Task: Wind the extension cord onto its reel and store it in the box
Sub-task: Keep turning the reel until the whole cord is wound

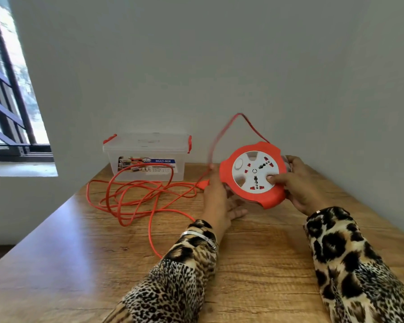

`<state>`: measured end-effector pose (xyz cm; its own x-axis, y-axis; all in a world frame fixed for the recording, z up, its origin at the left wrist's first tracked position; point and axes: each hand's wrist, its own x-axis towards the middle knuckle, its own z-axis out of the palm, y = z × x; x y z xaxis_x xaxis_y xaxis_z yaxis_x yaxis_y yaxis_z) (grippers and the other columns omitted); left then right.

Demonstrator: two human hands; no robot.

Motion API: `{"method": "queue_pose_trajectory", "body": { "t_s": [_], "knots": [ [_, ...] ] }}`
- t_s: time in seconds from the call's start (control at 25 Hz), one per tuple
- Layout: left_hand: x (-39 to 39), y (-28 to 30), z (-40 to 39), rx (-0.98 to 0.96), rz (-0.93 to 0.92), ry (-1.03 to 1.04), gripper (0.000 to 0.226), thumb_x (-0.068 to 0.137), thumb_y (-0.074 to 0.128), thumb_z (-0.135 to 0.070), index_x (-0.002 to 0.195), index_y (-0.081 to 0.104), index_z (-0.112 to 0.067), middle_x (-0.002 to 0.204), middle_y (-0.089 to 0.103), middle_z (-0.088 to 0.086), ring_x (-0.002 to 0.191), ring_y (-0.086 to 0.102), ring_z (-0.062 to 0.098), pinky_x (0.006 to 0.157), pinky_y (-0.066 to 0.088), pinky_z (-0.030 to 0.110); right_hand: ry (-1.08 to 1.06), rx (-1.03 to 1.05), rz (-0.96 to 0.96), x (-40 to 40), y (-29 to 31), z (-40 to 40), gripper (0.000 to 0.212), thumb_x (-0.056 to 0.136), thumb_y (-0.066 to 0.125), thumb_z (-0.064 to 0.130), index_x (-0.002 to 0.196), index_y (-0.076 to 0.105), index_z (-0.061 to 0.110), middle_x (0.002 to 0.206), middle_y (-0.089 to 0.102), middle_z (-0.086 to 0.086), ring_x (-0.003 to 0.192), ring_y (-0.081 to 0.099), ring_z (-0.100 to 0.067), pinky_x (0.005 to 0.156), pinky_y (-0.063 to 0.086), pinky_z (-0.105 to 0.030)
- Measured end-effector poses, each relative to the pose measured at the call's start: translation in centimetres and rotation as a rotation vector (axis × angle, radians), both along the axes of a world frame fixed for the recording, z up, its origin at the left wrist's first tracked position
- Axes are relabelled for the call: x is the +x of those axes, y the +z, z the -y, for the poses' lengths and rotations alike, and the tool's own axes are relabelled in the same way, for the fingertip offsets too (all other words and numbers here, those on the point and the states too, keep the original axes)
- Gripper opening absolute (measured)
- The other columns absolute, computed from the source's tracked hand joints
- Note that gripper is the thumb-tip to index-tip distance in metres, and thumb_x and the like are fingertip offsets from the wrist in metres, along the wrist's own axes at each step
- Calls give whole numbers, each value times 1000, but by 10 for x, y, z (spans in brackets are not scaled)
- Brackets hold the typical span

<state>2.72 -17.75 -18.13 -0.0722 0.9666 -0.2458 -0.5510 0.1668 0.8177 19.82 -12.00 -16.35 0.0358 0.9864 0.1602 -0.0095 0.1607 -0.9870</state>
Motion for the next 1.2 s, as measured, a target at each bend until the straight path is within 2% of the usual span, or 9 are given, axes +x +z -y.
{"method": "queue_pose_trajectory", "body": {
  "t_s": [0.12,0.28,0.48,0.56,0.64,0.72,0.8,0.92,1.2],
  "knots": [
    [-14,0,-1,-62,251,-51,111,55,27,-100,107,60,-8,106,70,18,93,68,41,66,57,58,21,-14,11,-1,-2,0,68,76,67,-5,130,40,26,113,57,3,98,61,-24,66,56,-39],
    [-19,-2,-1,-79,245,-102,117,54,28,-100,114,59,-4,112,67,20,94,68,42,67,57,60,37,-44,21,-2,-4,1,64,78,68,-1,130,41,25,117,58,3,99,63,-24,66,56,-39],
    [-14,-10,-2,1,45,-168,75,75,43,-81,109,63,-17,92,77,12,81,74,31,55,59,42,35,26,312,-5,-7,5,63,87,64,13,137,32,36,123,48,4,99,60,-18,71,56,-31],
    [-12,-10,-4,15,-48,-158,53,84,55,-64,115,60,-21,99,75,13,85,74,31,55,59,38,69,55,394,-7,-7,10,56,92,59,19,134,31,41,125,46,3,100,59,-17,71,55,-30],
    [-14,-9,-6,43,-93,-123,37,88,59,-53,110,60,-23,101,74,12,85,73,32,55,59,39,47,153,556,-7,-9,13,51,94,55,23,135,30,42,133,43,0,113,53,-22,84,53,-36],
    [-19,-6,-7,104,-152,-88,24,89,60,-49,99,60,-28,97,74,9,80,74,31,52,58,38,-86,346,848,-11,-10,16,49,93,54,18,135,36,36,141,37,-5,128,37,-28,102,39,-45],
    [-23,-5,-6,186,-227,-83,22,90,61,-47,99,62,-27,94,75,7,77,75,30,49,57,36,-243,593,1103,-19,-8,24,48,85,57,8,126,49,32,142,37,-8,130,28,-31,104,30,-50],
    [-30,-3,-5,279,-314,-109,31,89,60,-49,110,64,-26,92,76,7,74,75,29,49,57,34,-205,879,1239,-24,-6,33,45,75,64,3,111,62,30,131,52,-10,118,35,-31,92,36,-51],
    [-27,-2,-4,425,-494,-133,35,88,62,-49,119,60,-32,99,73,0,72,74,26,57,59,37,-234,778,1565,-15,-14,34,58,77,73,23,126,53,48,138,48,-15,121,41,-38,93,35,-49]
  ]
}}
